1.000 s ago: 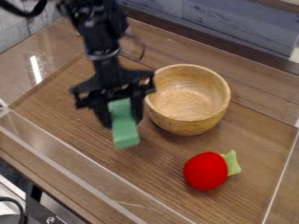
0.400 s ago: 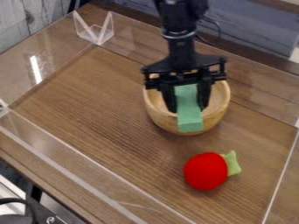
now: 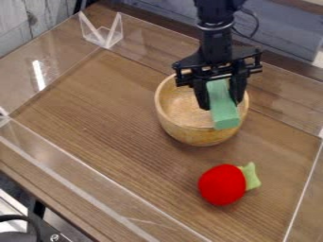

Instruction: Put the green block in the brown bowl

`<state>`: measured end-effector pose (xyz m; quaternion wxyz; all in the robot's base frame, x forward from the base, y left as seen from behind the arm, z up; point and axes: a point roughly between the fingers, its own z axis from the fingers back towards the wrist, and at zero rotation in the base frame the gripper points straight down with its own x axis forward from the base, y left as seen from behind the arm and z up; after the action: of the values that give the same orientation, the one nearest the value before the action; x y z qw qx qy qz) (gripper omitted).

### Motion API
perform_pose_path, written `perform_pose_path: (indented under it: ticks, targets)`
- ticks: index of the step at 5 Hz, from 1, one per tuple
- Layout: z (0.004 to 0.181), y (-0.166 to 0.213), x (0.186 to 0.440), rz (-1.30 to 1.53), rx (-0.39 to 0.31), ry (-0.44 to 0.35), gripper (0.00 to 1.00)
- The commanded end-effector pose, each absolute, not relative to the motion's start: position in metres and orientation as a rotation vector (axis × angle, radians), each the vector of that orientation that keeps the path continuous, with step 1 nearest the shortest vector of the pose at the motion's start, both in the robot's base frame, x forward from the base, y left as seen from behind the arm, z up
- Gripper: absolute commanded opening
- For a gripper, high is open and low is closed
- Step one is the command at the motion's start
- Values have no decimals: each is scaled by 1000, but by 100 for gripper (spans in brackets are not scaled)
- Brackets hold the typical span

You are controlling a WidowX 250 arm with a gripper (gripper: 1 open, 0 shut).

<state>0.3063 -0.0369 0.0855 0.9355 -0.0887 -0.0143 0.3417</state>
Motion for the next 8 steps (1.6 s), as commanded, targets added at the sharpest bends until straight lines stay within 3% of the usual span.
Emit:
perform_pose_path:
  ticks: [1, 2, 6, 8]
  targets:
    - [89, -38, 321, 709, -194, -83, 0]
    - [79, -41, 326, 717, -190, -84, 0]
    - [81, -28, 323, 676, -182, -78, 0]
    - [81, -33, 307, 651, -179, -73, 0]
